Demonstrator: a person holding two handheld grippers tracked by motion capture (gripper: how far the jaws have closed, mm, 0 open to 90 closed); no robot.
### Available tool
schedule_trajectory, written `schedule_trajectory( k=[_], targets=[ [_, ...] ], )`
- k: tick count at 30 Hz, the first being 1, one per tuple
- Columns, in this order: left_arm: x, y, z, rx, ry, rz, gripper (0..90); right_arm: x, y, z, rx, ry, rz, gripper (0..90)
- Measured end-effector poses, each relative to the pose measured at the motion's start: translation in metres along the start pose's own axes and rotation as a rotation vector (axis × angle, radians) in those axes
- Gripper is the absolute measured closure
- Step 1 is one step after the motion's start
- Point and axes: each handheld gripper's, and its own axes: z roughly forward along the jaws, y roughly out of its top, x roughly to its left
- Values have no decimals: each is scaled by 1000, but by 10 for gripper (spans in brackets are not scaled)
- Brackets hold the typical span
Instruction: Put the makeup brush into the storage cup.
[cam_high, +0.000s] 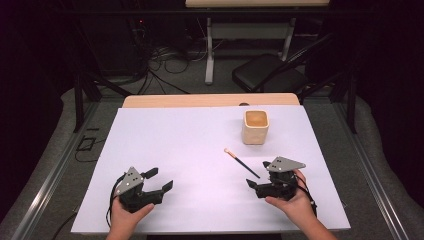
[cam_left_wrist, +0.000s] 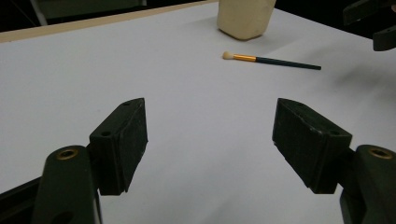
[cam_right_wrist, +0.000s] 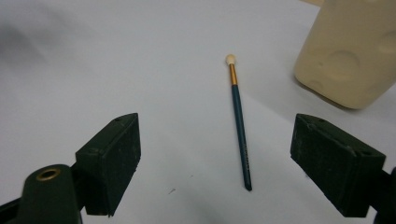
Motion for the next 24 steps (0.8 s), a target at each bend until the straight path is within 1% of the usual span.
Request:
schedule_trajectory(
  k=[1, 3, 4, 7, 8, 10, 12, 15, 18, 20, 24],
  targets=[
    [0, 0, 0, 2, 1, 1, 275, 0, 1, 1, 18, 12, -1, 163],
    [0, 0, 0, 5, 2, 0, 276, 0, 2, 2, 19, 15, 1, 164],
    [0, 0, 0, 7, 4, 0, 278, 0, 3, 3, 38, 21, -2, 169],
    [0, 0, 0, 7, 5, -3, 278, -1, 4, 5, 53, 22, -2, 172],
    [0, -1, 0, 6, 4, -4, 278, -3, 6, 7, 65, 24, 0, 175],
    [1, -1, 0, 4, 4, -8, 278, -4, 7, 7, 67, 25, 2, 176],
    [1, -1, 0, 7, 3, -9, 278, -8, 11, 8, 87, 29, 15, 183],
    [1, -1, 0, 8, 3, -9, 280, -11, 14, 8, 96, 28, 12, 189],
    [1, -1, 0, 6, 4, -9, 282, -15, 18, 8, 106, 21, 23, 196],
    [1, -1, 0, 7, 5, -10, 284, -19, 21, 8, 125, 22, 14, 202],
    [1, -1, 0, 8, 6, -10, 284, -22, 24, 8, 146, 22, 17, 209]
  ],
)
